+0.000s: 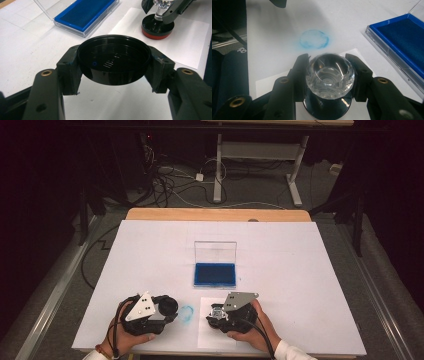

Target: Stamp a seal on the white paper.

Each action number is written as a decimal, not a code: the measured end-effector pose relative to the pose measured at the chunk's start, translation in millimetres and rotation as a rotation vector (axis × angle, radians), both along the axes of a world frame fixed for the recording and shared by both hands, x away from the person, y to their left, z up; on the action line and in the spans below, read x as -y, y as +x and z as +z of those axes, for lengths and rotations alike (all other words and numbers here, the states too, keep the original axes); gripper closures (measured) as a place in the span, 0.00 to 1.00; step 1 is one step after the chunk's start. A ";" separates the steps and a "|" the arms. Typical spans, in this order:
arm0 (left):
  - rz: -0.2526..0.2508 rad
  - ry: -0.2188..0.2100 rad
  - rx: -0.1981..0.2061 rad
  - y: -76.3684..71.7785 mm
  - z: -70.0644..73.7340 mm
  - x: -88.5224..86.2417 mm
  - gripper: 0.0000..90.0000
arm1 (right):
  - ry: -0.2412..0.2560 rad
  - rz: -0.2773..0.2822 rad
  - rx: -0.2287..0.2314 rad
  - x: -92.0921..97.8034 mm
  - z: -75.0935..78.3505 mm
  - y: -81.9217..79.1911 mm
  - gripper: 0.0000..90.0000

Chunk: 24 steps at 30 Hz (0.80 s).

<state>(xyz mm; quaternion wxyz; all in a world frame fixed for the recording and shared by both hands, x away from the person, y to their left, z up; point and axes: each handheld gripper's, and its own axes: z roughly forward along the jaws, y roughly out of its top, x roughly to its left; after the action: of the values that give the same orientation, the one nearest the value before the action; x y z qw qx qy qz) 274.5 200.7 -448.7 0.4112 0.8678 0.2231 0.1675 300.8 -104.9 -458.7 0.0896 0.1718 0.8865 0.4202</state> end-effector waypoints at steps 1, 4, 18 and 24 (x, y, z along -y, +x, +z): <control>0.000 0.000 -0.001 0.0 -0.2 0.1 0.40 | 0.001 0.000 -0.002 0.0 -0.1 0.1 0.63; -0.001 0.000 -0.002 0.0 -0.4 0.4 0.40 | -0.002 0.002 -0.001 -0.1 0.1 -0.2 0.63; 0.002 0.000 -0.003 0.6 -0.1 -0.4 0.40 | -0.029 0.003 0.030 -2.5 1.0 -2.9 0.63; 0.002 0.001 -0.004 0.9 0.3 -0.3 0.40 | -0.044 0.003 0.041 -3.8 1.5 -4.2 0.63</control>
<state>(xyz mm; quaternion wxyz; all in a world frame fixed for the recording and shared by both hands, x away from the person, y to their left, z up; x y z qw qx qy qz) 275.4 201.0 -448.4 0.4101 0.8682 0.2247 0.1662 296.6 -101.1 -457.1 0.1110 0.1598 0.8938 0.4040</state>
